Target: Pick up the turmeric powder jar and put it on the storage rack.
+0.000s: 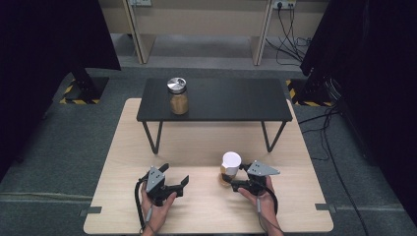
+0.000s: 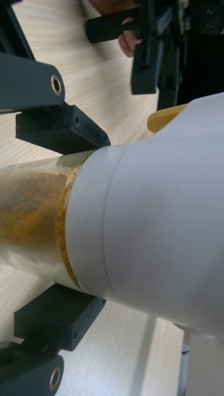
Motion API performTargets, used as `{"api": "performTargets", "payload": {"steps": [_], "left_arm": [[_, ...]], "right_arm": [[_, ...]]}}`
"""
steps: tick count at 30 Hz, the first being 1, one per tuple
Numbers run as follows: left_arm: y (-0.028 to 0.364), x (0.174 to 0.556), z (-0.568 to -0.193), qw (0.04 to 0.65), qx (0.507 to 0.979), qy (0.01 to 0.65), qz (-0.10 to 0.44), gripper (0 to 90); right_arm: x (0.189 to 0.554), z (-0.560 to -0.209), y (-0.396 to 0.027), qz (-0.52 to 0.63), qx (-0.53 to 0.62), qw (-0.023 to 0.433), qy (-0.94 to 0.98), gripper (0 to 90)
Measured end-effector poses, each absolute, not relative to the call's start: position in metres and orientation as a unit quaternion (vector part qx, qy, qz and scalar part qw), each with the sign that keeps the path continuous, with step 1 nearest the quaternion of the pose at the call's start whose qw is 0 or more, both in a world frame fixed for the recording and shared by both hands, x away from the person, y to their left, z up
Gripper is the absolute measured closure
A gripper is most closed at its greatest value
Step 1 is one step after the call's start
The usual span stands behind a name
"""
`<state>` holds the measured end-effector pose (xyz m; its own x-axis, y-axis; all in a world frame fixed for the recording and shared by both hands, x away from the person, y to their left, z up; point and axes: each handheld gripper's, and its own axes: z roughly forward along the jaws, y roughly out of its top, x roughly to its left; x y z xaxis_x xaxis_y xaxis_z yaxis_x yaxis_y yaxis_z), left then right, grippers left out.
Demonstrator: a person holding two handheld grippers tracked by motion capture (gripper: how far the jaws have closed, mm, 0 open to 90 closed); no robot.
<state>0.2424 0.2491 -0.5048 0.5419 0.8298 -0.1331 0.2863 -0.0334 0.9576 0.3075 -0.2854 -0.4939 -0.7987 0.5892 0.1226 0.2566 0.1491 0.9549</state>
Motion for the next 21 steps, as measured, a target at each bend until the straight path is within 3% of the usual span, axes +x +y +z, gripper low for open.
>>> {"api": "performTargets", "payload": {"steps": [21], "left_arm": [[0.248,0.242,-0.505,0.559,0.677,0.411,0.245,4.2]], "right_arm": [[0.264,-0.415,-0.28,0.576,0.315,0.221,0.722,30.9]]}}
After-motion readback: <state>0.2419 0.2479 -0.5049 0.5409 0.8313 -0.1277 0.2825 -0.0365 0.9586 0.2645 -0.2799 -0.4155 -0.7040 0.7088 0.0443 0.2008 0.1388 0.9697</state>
